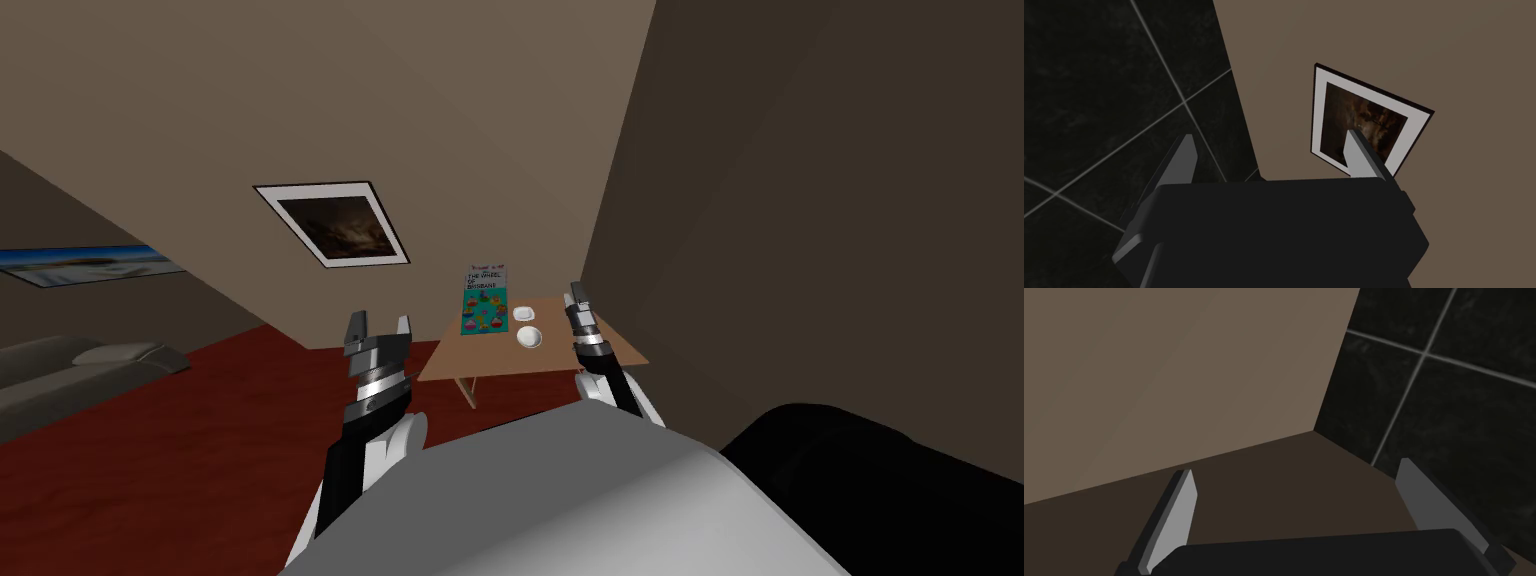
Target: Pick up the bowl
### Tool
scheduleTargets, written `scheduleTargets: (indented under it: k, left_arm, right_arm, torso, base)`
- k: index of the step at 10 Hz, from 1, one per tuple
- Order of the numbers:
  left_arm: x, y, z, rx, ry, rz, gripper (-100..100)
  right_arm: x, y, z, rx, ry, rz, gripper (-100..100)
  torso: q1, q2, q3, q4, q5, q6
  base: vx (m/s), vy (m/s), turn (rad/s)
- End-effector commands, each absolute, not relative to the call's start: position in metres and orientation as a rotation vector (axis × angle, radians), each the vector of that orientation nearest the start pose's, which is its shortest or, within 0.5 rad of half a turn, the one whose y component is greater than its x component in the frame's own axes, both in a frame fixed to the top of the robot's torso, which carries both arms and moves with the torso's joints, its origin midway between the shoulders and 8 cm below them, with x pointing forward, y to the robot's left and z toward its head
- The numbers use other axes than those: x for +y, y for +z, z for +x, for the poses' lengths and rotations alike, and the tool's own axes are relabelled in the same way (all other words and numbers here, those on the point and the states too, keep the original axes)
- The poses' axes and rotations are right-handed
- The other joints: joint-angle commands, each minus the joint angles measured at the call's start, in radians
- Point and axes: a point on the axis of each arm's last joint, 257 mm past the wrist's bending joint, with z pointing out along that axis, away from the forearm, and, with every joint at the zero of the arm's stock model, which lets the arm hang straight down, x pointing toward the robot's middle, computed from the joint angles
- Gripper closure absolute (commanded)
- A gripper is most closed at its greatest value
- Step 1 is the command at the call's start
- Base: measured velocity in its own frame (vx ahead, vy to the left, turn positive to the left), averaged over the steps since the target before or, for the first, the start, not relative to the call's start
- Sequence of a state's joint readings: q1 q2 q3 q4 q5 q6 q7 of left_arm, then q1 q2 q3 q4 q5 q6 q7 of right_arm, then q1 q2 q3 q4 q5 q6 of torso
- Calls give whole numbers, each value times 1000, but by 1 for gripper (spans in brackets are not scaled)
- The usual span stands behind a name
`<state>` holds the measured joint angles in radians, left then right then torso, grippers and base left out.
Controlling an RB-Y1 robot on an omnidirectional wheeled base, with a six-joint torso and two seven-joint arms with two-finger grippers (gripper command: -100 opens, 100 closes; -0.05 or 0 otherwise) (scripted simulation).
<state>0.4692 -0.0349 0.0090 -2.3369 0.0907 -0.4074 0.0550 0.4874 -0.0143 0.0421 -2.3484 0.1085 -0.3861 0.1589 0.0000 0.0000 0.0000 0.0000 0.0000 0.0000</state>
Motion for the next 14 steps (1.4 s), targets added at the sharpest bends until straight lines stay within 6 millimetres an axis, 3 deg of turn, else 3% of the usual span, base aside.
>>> scheduleTargets:
  k: [1, 5, 9, 14]
  left_arm:
    - [292, 42, 347, 515, -1415, -761, 0]
    - [292, 42, 347, 515, -1415, -761, 0]
    - [292, 42, 347, 515, -1415, -761, 0]
    - [292, 42, 347, 515, -1415, -761, 0]
  right_arm:
    - [-241, 32, 360, 784, 1111, 499, -100]
    - [-209, 16, 382, 887, 1078, 374, -100]
    - [-164, -11, 409, 1008, 1010, 191, -100]
    - [-140, -38, 428, 1089, 956, 84, -100]
  torso:
    - [0, 0, 0, 0, 0, 0]
    - [3, 0, 0, 0, 1, 0]
    - [4, 1, 0, 0, 1, 0]
    - [2, 0, 0, 0, 1, 0]
  base:
    - [1, 17, 17]
    - [-10, 44, 28]
    - [-15, 57, 56]
    - [-8, 31, 38]
